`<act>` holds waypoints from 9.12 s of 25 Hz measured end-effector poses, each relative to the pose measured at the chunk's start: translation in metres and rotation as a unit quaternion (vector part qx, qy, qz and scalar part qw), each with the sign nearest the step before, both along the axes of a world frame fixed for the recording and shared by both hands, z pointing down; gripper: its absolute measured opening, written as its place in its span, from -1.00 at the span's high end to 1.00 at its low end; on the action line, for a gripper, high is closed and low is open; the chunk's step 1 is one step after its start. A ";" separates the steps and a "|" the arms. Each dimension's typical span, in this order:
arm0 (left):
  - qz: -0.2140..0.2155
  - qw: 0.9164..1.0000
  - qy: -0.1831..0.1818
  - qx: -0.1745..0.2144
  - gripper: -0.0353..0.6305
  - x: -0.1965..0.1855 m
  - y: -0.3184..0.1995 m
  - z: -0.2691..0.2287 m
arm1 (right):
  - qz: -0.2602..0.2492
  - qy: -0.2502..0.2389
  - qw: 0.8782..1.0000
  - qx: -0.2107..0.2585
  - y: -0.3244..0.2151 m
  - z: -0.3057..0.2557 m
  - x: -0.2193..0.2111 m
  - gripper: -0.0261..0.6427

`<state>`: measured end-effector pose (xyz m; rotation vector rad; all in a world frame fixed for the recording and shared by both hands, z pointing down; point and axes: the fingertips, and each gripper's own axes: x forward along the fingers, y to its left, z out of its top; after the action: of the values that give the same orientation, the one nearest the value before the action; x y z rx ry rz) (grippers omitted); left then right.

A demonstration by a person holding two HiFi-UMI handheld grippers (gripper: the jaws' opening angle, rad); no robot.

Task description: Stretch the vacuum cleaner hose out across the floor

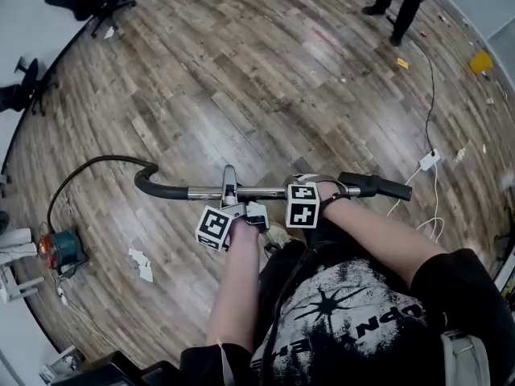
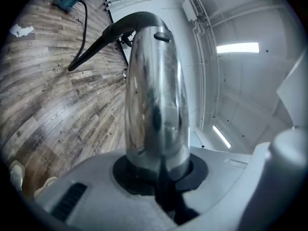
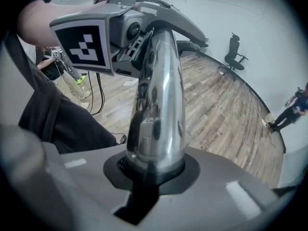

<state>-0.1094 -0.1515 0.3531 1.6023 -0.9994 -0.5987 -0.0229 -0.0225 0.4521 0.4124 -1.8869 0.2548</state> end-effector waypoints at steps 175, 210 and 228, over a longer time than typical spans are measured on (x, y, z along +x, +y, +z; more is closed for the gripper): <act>0.426 0.785 -0.415 0.175 0.89 0.493 0.492 0.440 | 0.008 0.079 0.995 -0.062 0.424 0.729 0.587 0.63; 0.455 0.784 -0.375 0.197 0.89 0.460 0.425 0.383 | 0.178 0.054 0.961 -0.206 0.446 0.553 0.550 0.90; 0.383 0.827 -0.365 0.190 0.89 0.304 0.392 0.071 | 0.143 -0.200 0.967 -0.060 0.309 0.034 0.320 0.90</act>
<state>0.1948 0.2404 0.4242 2.4761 -0.6527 0.4522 0.2971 0.2863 0.4858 0.5846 -2.1875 0.6858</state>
